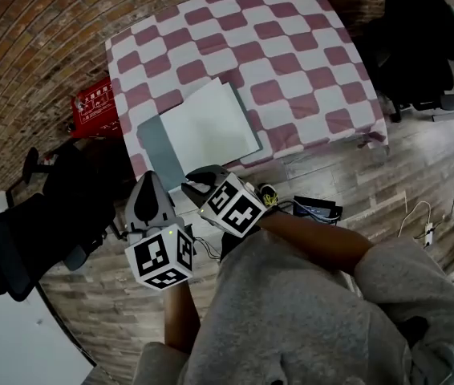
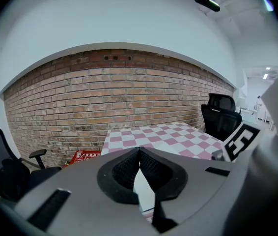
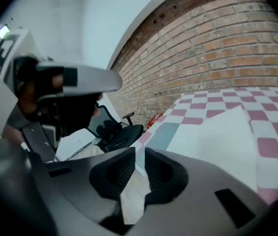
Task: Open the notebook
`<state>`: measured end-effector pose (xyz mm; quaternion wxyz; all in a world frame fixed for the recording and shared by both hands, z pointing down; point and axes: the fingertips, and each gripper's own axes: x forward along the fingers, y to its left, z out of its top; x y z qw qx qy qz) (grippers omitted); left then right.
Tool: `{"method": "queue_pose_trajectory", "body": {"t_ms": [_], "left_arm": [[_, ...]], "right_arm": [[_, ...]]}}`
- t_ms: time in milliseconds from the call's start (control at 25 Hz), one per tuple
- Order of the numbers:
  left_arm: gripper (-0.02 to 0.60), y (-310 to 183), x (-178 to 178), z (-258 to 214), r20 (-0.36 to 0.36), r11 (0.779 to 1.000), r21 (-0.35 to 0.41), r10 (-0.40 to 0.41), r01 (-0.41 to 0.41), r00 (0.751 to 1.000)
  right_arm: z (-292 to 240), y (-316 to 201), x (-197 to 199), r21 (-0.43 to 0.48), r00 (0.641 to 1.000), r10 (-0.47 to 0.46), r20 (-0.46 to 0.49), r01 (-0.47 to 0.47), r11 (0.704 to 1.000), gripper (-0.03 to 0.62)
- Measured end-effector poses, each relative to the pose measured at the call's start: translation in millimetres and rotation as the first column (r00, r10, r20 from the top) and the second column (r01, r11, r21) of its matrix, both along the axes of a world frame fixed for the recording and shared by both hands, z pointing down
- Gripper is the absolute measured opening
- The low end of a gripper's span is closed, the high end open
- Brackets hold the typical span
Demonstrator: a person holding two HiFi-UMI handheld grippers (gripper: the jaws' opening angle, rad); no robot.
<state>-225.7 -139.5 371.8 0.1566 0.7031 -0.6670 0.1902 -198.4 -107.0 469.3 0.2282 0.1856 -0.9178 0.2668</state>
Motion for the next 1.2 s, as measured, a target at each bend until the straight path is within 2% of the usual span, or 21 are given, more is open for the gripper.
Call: {"method": "queue_pose_trajectory", "body": {"t_ms": [160, 280, 440, 600, 720, 920, 1080, 1200], "left_arm": [[0.009, 6, 19, -9, 0.000, 0.999, 0.024, 0.025, -0.025, 1.000], [0.009, 11, 33, -15, 0.003, 0.998, 0.041, 0.045, -0.045, 0.999], [0.009, 16, 52, -25, 0.005, 0.995, 0.070, 0.070, -0.070, 0.998], [0.009, 26, 74, -36, 0.005, 0.990, 0.099, 0.095, -0.095, 0.995], [0.009, 37, 89, -44, 0.007, 0.987, 0.117, 0.113, -0.113, 0.994], [0.009, 52, 109, -55, 0.002, 0.982, 0.142, 0.129, -0.127, 0.992], [0.009, 63, 120, -61, 0.004, 0.978, 0.160, 0.136, -0.135, 0.991], [0.009, 70, 124, -63, 0.003, 0.977, 0.169, 0.132, -0.131, 0.991]], "right_arm": [[-49, -21, 63, 0.113, 0.996, 0.045, 0.077, -0.054, 0.992, 0.051], [-92, -37, 119, 0.192, 0.986, 0.101, 0.131, -0.125, 0.973, 0.049], [-142, -48, 191, 0.305, 0.967, 0.196, 0.165, -0.239, 0.922, 0.048], [-173, -43, 252, 0.394, 0.941, 0.293, 0.172, -0.338, 0.855, 0.048], [-184, -32, 286, 0.410, 0.914, 0.363, 0.184, -0.407, 0.817, 0.048], [-183, -12, 326, 0.378, 0.859, 0.465, 0.215, -0.512, 0.771, 0.048], [-182, 2, 344, 0.346, 0.826, 0.507, 0.247, -0.564, 0.750, 0.048], [-184, 7, 350, 0.340, 0.816, 0.516, 0.262, -0.578, 0.741, 0.048]]}}
